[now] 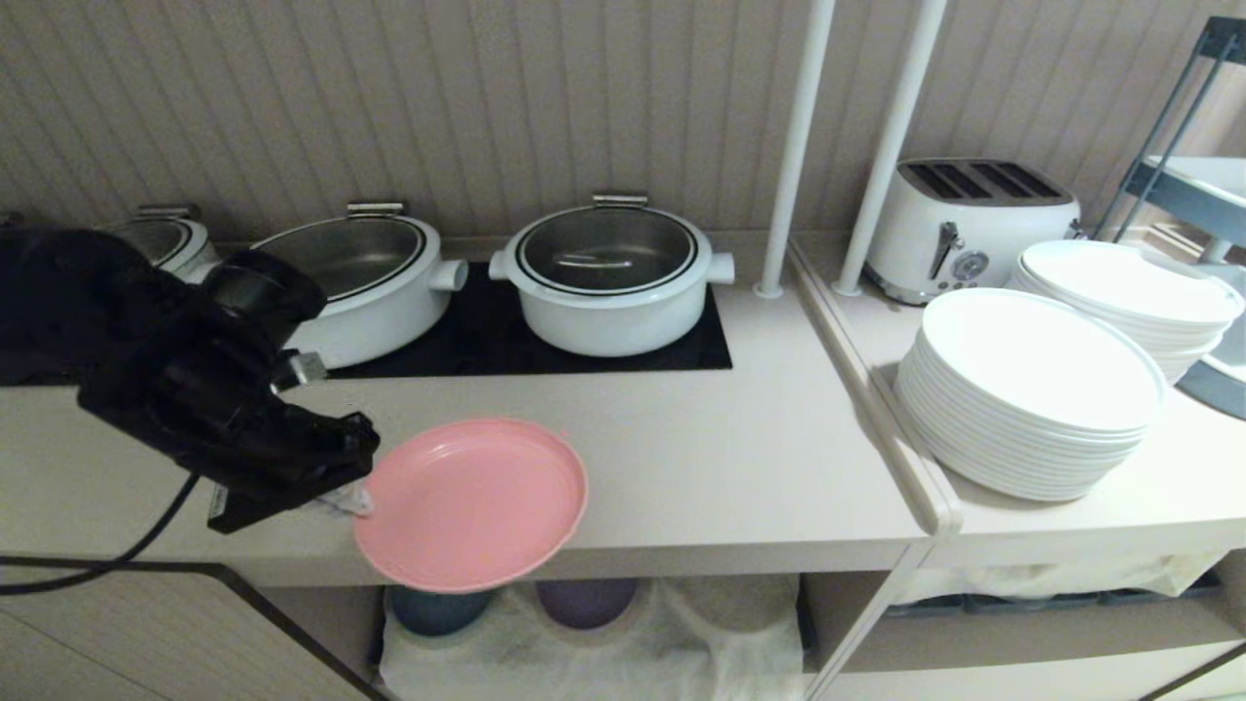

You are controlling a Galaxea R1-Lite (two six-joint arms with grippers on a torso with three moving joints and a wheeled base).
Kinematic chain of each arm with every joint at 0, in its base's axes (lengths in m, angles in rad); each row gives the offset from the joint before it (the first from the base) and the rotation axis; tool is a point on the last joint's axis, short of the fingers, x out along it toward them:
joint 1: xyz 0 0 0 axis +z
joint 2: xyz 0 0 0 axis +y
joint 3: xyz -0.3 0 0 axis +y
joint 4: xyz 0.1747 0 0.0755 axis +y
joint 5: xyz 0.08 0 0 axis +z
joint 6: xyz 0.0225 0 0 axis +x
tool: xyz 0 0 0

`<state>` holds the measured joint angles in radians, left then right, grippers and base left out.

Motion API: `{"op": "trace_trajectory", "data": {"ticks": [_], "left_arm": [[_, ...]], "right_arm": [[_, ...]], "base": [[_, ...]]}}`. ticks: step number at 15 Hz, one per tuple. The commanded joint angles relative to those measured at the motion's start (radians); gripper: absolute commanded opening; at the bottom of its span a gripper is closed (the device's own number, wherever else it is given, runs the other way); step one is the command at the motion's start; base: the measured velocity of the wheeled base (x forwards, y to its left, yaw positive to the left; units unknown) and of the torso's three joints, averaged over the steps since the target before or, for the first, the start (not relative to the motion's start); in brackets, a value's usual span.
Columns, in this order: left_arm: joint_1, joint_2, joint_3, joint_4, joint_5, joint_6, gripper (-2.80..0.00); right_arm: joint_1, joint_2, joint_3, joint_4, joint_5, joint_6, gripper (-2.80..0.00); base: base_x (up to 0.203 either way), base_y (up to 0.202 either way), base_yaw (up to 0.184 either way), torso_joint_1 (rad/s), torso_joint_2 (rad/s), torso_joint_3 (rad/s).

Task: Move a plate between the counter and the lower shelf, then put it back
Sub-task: Put the plate in the cupboard

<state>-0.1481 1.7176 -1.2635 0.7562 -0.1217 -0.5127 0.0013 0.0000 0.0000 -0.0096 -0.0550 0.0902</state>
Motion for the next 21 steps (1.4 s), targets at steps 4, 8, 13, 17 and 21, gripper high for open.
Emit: {"op": "trace_trajectory", "data": {"ticks": [4,8,13,17,21], "left_arm": [[0.005,-0.192,0.178,0.003,-0.001,-0.003,-2.8],[0.005,-0.298,0.284,0.002,-0.002,-0.003,-2.8],[0.004,-0.413,0.466,-0.109,-0.013,-0.002,-2.8],[0.004,-0.441,0.513,-0.136,-0.018,-0.004,-2.8],[0.004,-0.441,0.529,-0.136,-0.018,-0.004,-2.8]], "right_arm": [[0.0,0.0,0.0,0.0,0.0,0.0,-2.8],[0.0,0.0,0.0,-0.001,0.0,0.0,-2.8],[0.0,0.0,0.0,0.0,0.0,0.0,-2.8],[0.0,0.0,0.0,0.0,0.0,0.0,-2.8],[0.0,0.0,0.0,-0.001,0.0,0.0,-2.8]], "base": [[0.0,0.0,0.0,0.0,0.0,0.0],[0.0,0.0,0.0,0.0,0.0,0.0],[0.0,0.0,0.0,0.0,0.0,0.0],[0.0,0.0,0.0,0.0,0.0,0.0],[0.0,0.0,0.0,0.0,0.0,0.0]]}}
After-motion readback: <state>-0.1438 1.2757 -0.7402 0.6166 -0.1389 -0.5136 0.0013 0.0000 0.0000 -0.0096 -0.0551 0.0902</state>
